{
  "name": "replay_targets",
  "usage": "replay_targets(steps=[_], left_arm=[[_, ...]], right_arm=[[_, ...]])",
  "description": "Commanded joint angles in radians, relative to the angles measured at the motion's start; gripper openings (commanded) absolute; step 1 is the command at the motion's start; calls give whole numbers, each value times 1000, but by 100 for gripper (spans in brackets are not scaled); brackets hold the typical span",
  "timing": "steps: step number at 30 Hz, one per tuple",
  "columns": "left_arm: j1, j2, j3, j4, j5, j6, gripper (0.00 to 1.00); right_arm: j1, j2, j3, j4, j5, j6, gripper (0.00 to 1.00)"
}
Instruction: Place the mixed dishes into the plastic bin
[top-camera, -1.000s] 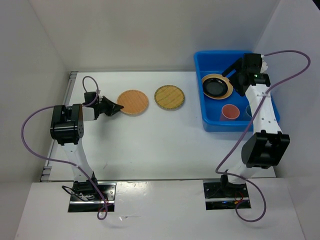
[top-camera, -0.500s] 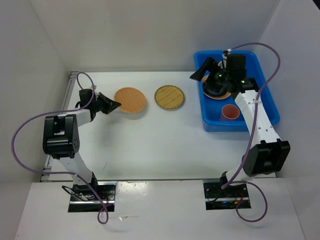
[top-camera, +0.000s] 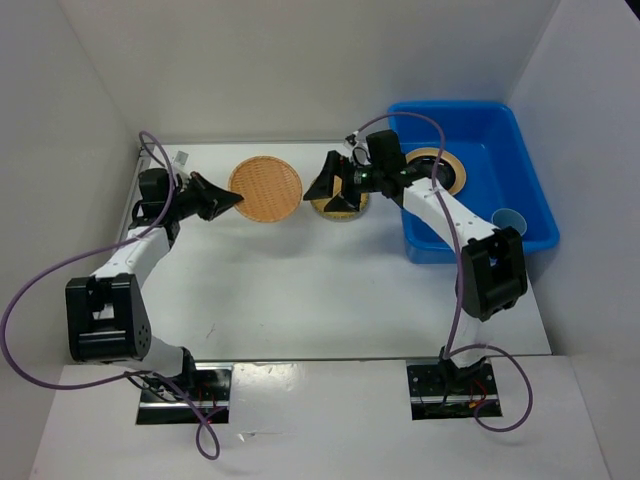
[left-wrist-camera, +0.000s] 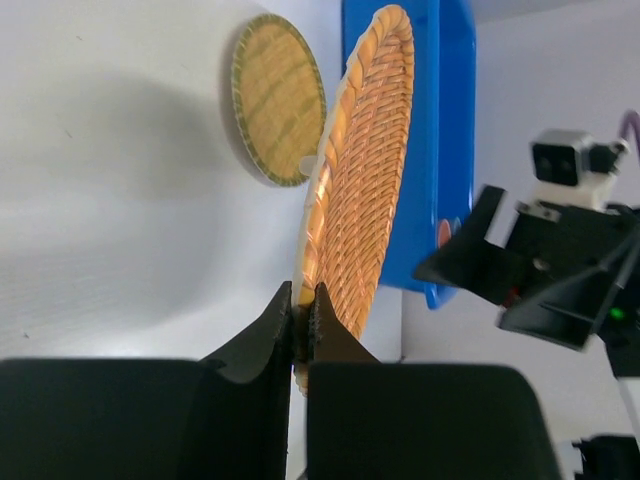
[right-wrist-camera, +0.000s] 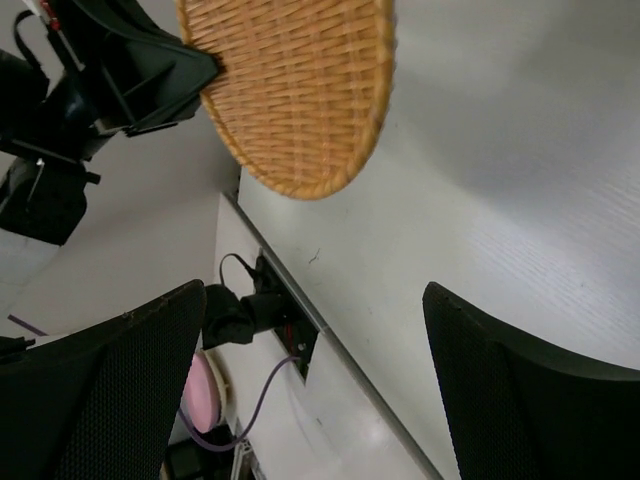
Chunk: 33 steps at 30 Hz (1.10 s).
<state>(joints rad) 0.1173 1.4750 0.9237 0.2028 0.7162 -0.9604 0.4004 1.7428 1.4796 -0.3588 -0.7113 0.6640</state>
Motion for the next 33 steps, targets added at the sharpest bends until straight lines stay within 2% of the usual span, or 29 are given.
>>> replay_targets(steps=[1,11,16,19,20,22,23,25,26,27,29,30,33], left_arm=[[4,-67,1,27,115,-6,0],[-36,-90,1,27,254,3,0],[-74,-70,35,-9,273,38,0],[-123,-59,44,-9,284,38,0],[-123,-48,44,-9,284,38,0],[-134,-48,44,-9,284,38,0],[-134,-48,44,-9,284,38,0],[-143,-48,44,-19,273,38,0],[-143,-39,44,-19,273,38,2],[-143,-39,34,-19,273,38,5],[-143,-30,33,-19,261,38,19],[-143,-30,21,-10,261,25,36],[-154,-30,9,9,235,11,68]], right_arm=[[14,29,59,58,-17,-23,93],[54,99,90,67,-8,-44,93],[63,110,108,77,-19,-53,92],[72,119,108,67,-37,-64,80],[72,119,108,67,-37,-64,69],[72,119,108,67,-46,-64,56],[72,119,108,67,-47,-64,44],[72,119,94,67,-77,-64,28],[72,119,94,67,-77,-64,10],[72,109,85,67,-92,-75,1],[72,97,85,67,-115,-87,0],[72,96,85,67,-126,-87,0],[58,63,94,20,-126,-115,0]])
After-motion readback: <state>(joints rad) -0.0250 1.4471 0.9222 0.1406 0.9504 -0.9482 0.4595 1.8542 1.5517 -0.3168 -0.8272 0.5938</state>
